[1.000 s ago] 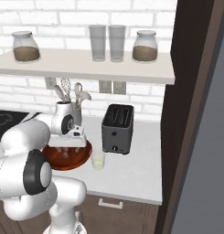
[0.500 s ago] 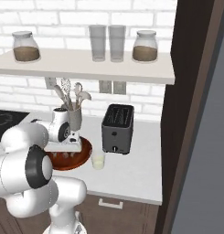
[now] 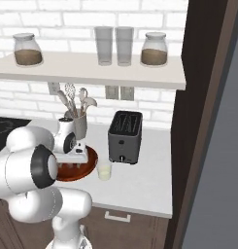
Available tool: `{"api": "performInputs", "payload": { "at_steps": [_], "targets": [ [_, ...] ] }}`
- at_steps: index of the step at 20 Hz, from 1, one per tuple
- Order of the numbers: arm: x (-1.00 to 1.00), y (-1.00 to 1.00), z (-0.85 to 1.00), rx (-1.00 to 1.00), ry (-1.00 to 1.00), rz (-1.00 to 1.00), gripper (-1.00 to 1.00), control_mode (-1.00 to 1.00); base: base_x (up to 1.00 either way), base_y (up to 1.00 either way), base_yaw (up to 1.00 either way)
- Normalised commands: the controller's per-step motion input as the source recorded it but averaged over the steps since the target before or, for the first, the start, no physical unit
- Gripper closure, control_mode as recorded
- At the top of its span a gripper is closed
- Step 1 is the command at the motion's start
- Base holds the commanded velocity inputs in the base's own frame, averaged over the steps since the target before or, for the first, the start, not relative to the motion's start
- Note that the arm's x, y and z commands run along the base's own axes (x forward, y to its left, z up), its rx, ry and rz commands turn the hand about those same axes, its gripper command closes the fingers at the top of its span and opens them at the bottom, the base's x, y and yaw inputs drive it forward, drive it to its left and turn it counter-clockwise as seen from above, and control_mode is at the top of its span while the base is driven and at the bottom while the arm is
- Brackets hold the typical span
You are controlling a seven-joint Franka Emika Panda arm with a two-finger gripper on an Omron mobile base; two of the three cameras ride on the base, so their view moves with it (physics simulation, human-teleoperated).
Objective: Grab a lemon wedge from the fridge and one ice cube from the ice bowl, and put them in the glass of lemonade.
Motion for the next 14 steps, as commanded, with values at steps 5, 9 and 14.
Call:
{"api": "performInputs", "payload": {
  "at_steps": [5,9,14],
  "targets": [
    [0.01,0.0,-0.03,0.0,0.0,0.0,-1.0,-1.0,0.0,0.0,0.0],
    [-0.05,0.0,0.0,0.0,-0.12,0.0,-1.0,-1.0,0.0,0.0,0.0],
    [-0.03,0.0,0.01,0.0,-0.15,0.0,-1.0,-1.0,0.0,0.0,0.0]
  ]
}}
